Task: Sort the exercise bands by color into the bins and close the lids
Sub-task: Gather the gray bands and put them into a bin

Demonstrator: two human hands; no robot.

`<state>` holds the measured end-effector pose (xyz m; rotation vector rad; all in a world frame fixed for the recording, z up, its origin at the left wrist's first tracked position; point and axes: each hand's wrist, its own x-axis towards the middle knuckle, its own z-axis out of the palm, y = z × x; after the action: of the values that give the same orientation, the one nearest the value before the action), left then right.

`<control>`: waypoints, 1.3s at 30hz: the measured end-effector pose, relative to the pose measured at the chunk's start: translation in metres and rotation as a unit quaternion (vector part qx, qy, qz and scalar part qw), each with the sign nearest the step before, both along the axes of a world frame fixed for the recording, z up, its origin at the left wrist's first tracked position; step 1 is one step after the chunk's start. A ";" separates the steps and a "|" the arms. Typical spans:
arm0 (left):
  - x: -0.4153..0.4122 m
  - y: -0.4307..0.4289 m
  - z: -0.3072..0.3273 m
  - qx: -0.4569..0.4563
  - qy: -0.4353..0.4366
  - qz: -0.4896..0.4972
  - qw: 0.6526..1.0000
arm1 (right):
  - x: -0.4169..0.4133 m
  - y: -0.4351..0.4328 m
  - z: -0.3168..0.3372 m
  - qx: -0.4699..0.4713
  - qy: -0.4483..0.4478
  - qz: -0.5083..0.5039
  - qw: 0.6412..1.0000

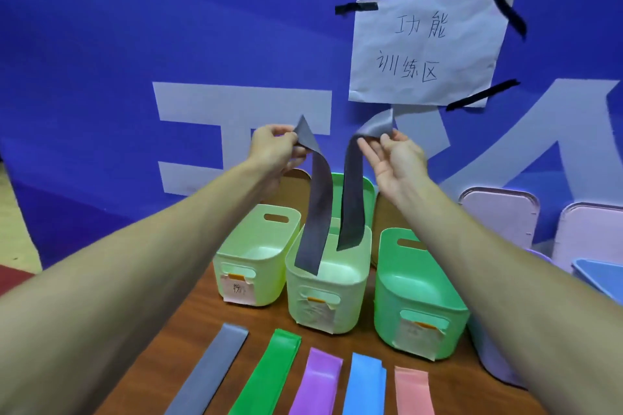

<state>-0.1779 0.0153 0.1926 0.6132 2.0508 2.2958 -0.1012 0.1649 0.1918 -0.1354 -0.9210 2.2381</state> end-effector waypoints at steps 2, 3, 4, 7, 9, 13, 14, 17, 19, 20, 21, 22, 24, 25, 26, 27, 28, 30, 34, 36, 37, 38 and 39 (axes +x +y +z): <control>-0.009 0.013 -0.029 -0.024 -0.013 -0.004 1.000 | -0.007 0.006 -0.029 0.048 -0.094 -0.007 0.994; -0.013 0.017 -0.046 -0.051 -0.024 -0.009 0.998 | -0.007 0.007 -0.045 0.092 -0.156 -0.002 0.984; -0.016 0.018 -0.065 -0.088 -0.034 -0.013 0.995 | -0.006 0.007 -0.061 0.137 -0.217 0.011 0.966; -0.026 0.016 -0.117 -0.203 -0.025 -0.028 0.978 | 0.002 0.009 -0.099 0.248 -0.344 0.064 0.904; -0.024 0.011 -0.138 -0.273 0.010 -0.055 0.960 | 0.006 0.011 -0.115 0.319 -0.383 0.086 0.863; -0.012 -0.011 -0.156 -0.291 0.045 -0.062 0.954 | 0.017 0.003 -0.133 0.415 -0.386 0.098 0.818; -0.009 -0.021 -0.159 -0.292 0.053 -0.061 0.953 | 0.020 -0.002 -0.136 0.432 -0.378 0.104 0.812; 0.000 -0.058 -0.177 -0.293 0.061 -0.048 0.953 | 0.027 -0.023 -0.148 0.465 -0.356 0.139 0.799; 0.005 -0.086 -0.196 -0.294 0.043 -0.032 0.954 | 0.030 -0.043 -0.159 0.458 -0.344 0.157 0.804; 0.007 -0.100 -0.207 -0.292 0.029 -0.022 0.956 | 0.031 -0.054 -0.167 0.438 -0.335 0.163 0.818; 0.008 -0.112 -0.219 -0.290 0.011 -0.012 0.957 | 0.032 -0.065 -0.177 0.419 -0.327 0.169 0.830; 0.008 -0.123 -0.233 -0.291 -0.011 -0.004 0.957 | 0.033 -0.077 -0.187 0.408 -0.323 0.175 0.836; 0.007 -0.141 -0.258 -0.302 -0.040 0.014 0.952 | 0.029 -0.096 -0.212 0.423 -0.335 0.186 0.821; 0.005 -0.148 -0.270 -0.314 -0.040 0.022 0.948 | 0.024 -0.104 -0.225 0.442 -0.347 0.187 0.806; 0.002 -0.154 -0.280 -0.323 -0.038 0.026 0.945 | 0.019 -0.111 -0.236 0.465 -0.359 0.183 0.788; -0.001 -0.157 -0.289 -0.331 -0.036 0.031 0.942 | 0.013 -0.115 -0.245 0.495 -0.372 0.170 0.766; -0.004 -0.158 -0.295 -0.338 -0.035 0.034 0.940 | 0.007 -0.119 -0.253 0.524 -0.384 0.154 0.744; -0.011 -0.154 -0.303 -0.361 -0.021 0.039 0.932 | -0.004 -0.126 -0.263 0.578 -0.404 0.124 0.699; -0.026 -0.138 -0.314 -0.417 0.064 0.066 0.904 | -0.024 -0.137 -0.272 0.633 -0.395 0.106 0.658; -0.032 -0.137 -0.320 -0.445 0.080 0.074 0.889 | -0.038 -0.140 -0.277 0.638 -0.392 0.096 0.656; -0.034 -0.138 -0.323 -0.453 0.086 0.075 0.884 | -0.045 -0.140 -0.280 0.633 -0.398 0.085 0.658; -0.035 -0.138 -0.325 -0.452 0.093 0.074 0.884 | -0.051 -0.140 -0.283 0.625 -0.406 0.077 0.662; -0.035 -0.140 -0.326 -0.443 0.098 0.074 0.888 | -0.055 -0.141 -0.286 0.616 -0.412 0.072 0.667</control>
<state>-0.2125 -0.1250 -0.1333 0.6300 2.9439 1.0910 -0.1565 0.0240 -0.0938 -0.4514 -2.7844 1.0946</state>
